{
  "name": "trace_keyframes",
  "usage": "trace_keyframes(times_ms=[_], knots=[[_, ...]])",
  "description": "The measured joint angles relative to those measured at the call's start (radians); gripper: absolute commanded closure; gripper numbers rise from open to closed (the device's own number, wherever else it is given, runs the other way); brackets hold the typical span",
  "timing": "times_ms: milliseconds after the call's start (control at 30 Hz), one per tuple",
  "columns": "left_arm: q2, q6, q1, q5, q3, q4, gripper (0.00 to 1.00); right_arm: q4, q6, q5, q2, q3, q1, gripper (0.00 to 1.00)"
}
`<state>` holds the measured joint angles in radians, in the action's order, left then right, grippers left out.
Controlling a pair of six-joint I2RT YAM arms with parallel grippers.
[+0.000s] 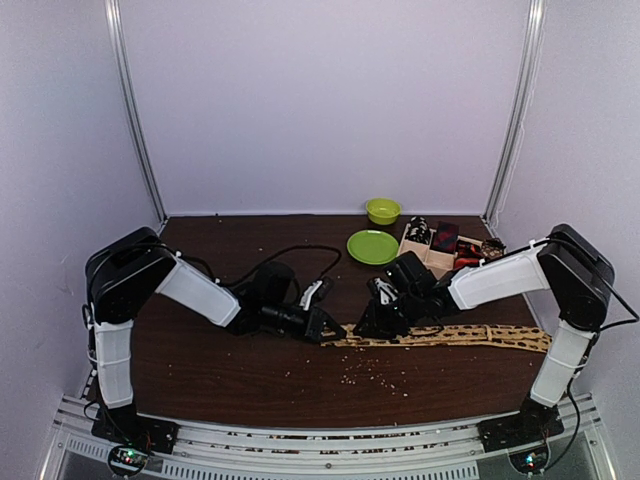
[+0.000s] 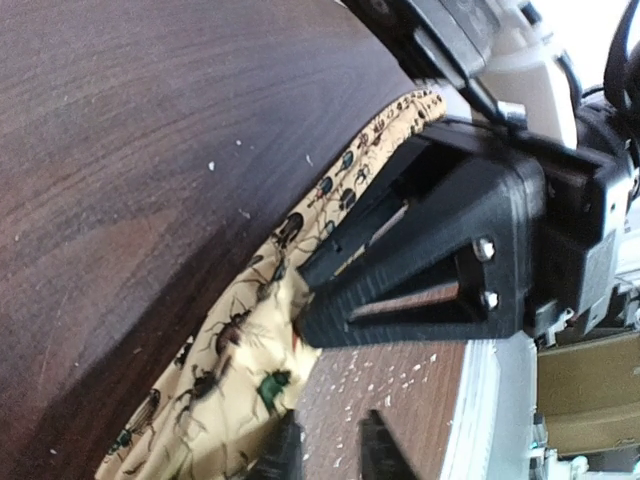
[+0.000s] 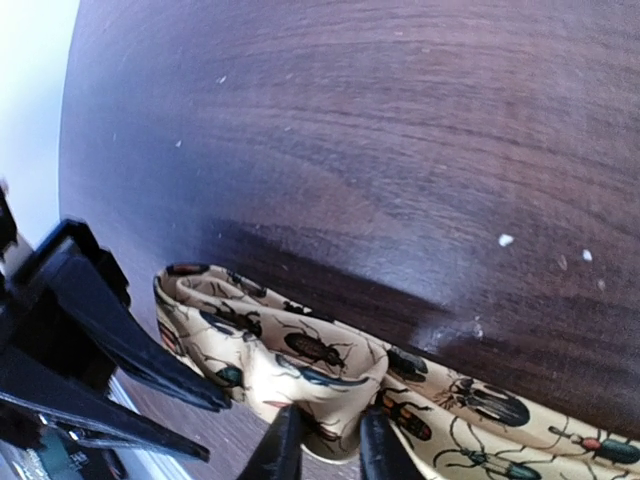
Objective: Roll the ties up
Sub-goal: Roll the tie at the center of the board.
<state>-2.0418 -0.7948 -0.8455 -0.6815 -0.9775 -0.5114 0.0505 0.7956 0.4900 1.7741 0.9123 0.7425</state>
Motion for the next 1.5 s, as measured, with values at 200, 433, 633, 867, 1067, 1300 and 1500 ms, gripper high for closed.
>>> trace_keyframes(times_ms=[200,433,633,867,1067,1300,1500], knots=[[0.093,0.133,0.003,0.044,0.010,0.135,0.32,-0.012,-0.001,0.004,0.000,0.001,0.003,0.98],[0.337,0.404,0.014,0.162,0.024,0.297,0.27,-0.108,0.029,0.071,0.008,0.001,0.006,1.00],[0.366,0.631,0.014,0.211,0.083,0.325,0.16,-0.147,0.046,0.101,0.042,0.001,0.011,1.00],[0.283,0.859,0.005,0.222,0.085,0.377,0.16,-0.147,0.041,0.105,0.063,-0.002,0.011,1.00],[0.198,0.972,-0.017,0.249,0.005,0.401,0.16,-0.151,0.041,0.106,0.083,-0.003,0.009,1.00],[0.101,1.026,-0.033,0.285,-0.081,0.428,0.23,-0.153,0.040,0.114,0.089,-0.003,0.006,1.00],[0.017,1.056,-0.048,0.289,-0.159,0.477,0.46,-0.153,0.039,0.123,0.092,-0.003,0.003,1.00]])
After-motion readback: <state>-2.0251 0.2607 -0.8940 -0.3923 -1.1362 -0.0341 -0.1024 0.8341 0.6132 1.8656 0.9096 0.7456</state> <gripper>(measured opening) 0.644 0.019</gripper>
